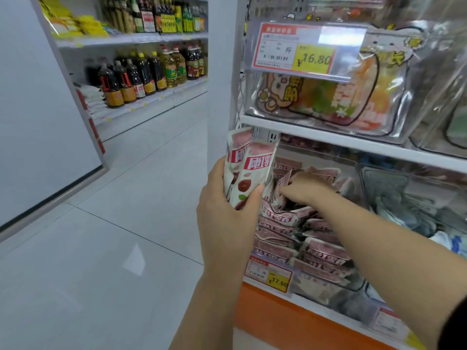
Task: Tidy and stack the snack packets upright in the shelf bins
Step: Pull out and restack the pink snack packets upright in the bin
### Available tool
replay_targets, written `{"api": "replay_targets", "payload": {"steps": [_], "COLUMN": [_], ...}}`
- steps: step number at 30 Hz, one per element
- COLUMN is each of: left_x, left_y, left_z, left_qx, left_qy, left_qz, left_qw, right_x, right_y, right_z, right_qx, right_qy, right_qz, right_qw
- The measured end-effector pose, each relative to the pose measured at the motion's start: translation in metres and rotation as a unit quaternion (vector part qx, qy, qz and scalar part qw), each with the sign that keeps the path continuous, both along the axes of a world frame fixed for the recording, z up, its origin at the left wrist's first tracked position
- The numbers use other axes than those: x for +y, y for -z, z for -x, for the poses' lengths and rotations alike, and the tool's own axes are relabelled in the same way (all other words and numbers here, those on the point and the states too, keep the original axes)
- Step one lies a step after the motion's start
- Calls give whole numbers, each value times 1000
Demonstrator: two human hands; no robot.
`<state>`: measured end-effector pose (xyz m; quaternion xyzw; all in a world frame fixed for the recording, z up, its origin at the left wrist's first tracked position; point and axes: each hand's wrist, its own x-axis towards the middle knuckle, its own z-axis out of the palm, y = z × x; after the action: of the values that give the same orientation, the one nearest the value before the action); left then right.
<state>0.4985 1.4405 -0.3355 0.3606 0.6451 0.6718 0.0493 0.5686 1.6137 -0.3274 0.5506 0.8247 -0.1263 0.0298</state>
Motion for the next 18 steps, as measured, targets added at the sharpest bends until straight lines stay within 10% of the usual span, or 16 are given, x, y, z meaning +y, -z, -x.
{"api": "replay_targets", "payload": {"steps": [18], "left_x": [-3], "left_y": [1], "left_z": [5], "left_qx": [35], "left_qy": [14], "left_qz": [18], "left_qw": [999], "right_x": [17], "right_y": [-31], "right_z": [-40], "right_qx": [128], "right_qy": [-161], "right_qz": [-26], "right_qw": [978]}}
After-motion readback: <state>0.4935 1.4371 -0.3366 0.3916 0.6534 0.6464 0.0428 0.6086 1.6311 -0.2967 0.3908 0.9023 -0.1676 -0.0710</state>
